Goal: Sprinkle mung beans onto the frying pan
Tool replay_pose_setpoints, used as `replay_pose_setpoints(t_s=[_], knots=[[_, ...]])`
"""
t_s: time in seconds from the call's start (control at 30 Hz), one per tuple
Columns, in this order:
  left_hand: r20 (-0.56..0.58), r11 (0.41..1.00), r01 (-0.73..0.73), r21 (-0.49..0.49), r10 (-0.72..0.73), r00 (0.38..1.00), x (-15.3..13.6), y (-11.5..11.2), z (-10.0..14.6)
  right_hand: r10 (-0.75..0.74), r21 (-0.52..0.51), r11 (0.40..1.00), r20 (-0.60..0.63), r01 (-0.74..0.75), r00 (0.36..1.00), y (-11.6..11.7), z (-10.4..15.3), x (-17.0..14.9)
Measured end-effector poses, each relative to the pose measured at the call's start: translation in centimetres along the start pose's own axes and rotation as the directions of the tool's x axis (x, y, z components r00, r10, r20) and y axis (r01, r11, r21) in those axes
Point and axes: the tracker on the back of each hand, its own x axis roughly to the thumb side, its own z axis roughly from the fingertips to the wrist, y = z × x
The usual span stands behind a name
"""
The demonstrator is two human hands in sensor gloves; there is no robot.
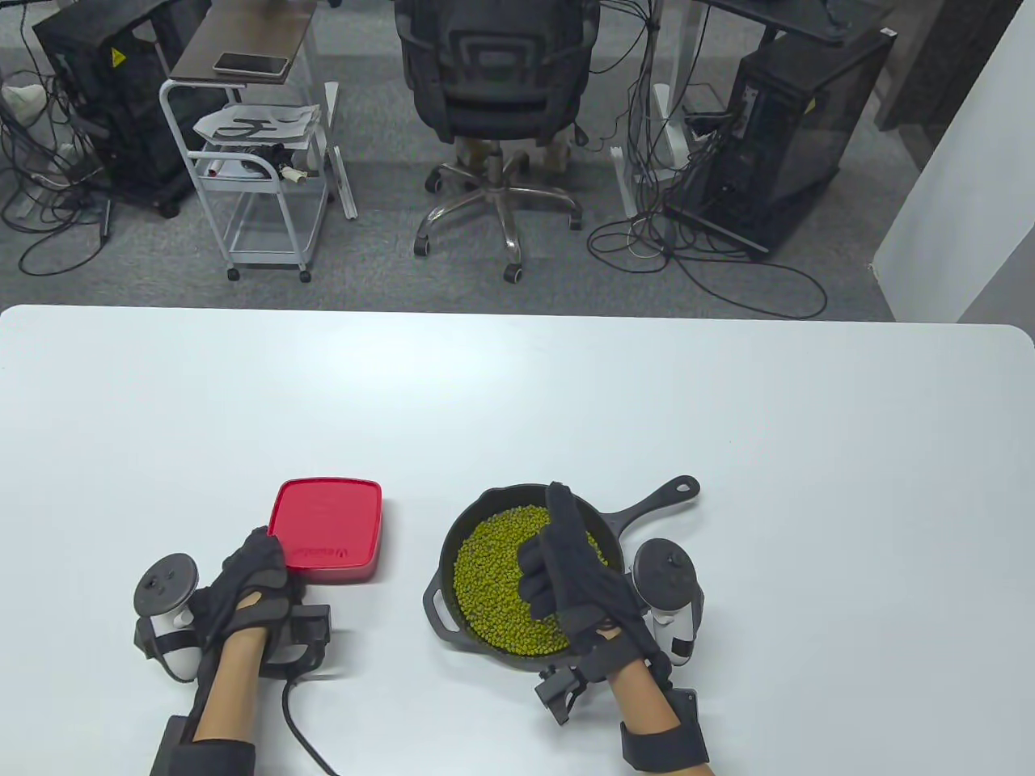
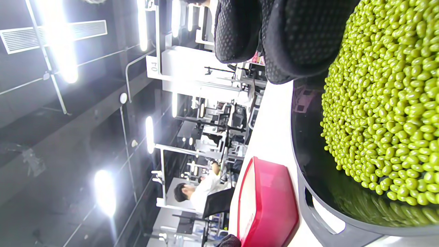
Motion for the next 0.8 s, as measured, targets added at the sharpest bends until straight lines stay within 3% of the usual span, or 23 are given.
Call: replay_pose_setpoints(t_s=[0.2, 0.37, 0.43, 0.5, 0.63, 0.7, 0.8], knots=[[-0.012, 0.999, 0.047, -0.016, -0.047, 0.999, 0.1, 0.1, 0.1, 0.006, 0.0, 1.0, -0.002, -0.006, 1.0, 0.0, 0.0, 0.0], [0.021, 0.962, 0.251, 0.106, -0.255, 0.967, 2.4, 1.5, 2.0, 0.002, -0.003, 1.0, -0.001, -0.002, 1.0, 0.0, 0.0, 0.1], [0.102, 0.941, 0.298, 0.162, -0.316, 0.943, 3.6, 1.9, 2.9, 0.002, -0.006, 1.0, 0.003, -0.002, 1.0, -0.1, 0.0, 0.2], [0.236, 0.957, 0.229, 0.18, -0.268, 0.934, 4.7, 1.8, 4.2, 0.011, -0.016, 1.0, 0.015, -0.011, 1.0, -0.3, 0.0, 0.4], [0.507, 0.983, 0.173, 0.062, -0.18, 0.843, 6.5, -0.1, 6.3, 0.039, -0.048, 0.998, 0.05, -0.037, 0.998, -0.8, 0.2, 1.0], [0.612, 0.971, 0.237, 0.003, -0.189, 0.768, 7.2, -1.7, 7.5, 0.062, -0.066, 0.996, 0.076, -0.057, 0.995, -1.1, 0.3, 1.4], [0.694, 0.944, 0.33, 0.005, -0.241, 0.678, 7.8, -3.5, 9.0, 0.132, -0.117, 0.986, 0.132, -0.116, 0.982, -1.5, 0.7, 2.2]])
